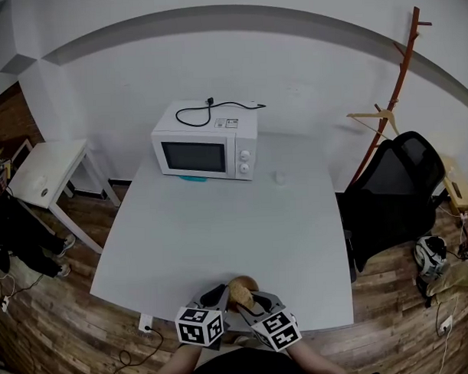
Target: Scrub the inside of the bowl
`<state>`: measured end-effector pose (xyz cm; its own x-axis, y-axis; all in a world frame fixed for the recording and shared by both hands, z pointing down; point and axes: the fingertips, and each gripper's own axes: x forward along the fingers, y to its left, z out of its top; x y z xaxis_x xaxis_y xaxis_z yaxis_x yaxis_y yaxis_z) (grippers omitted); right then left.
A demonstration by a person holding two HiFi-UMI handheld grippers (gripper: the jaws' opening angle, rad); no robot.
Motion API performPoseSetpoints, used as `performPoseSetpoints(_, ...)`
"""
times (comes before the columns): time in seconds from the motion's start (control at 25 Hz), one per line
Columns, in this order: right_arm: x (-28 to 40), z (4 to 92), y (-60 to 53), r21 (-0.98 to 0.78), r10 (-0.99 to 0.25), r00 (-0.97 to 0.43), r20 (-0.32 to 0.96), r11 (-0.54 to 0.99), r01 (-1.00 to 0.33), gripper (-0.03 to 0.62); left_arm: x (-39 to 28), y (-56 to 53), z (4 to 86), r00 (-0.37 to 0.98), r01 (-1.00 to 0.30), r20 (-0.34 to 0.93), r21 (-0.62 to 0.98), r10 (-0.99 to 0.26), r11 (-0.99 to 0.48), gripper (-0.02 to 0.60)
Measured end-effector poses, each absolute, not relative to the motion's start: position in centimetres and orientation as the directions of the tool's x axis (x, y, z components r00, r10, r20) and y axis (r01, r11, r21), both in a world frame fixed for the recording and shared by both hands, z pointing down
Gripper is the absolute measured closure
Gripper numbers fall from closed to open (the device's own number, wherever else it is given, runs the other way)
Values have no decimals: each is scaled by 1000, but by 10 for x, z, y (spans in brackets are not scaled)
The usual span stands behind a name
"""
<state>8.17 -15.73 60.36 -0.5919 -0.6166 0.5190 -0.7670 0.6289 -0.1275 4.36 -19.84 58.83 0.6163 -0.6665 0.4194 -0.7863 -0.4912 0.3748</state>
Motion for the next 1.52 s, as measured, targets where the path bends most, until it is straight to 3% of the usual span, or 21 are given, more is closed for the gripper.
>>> performPoseSetpoints(0.76, 107, 615, -173, -133, -625, -529, 574, 566, -813, 422, 45, -213, 585, 620, -782, 399, 390, -676, -486, 546)
performPoseSetpoints(1.52, 107, 595, -192, -114, -696, -510, 505, 532, -839, 422, 63, -204, 582, 694, -717, 365, 421, -620, -555, 546)
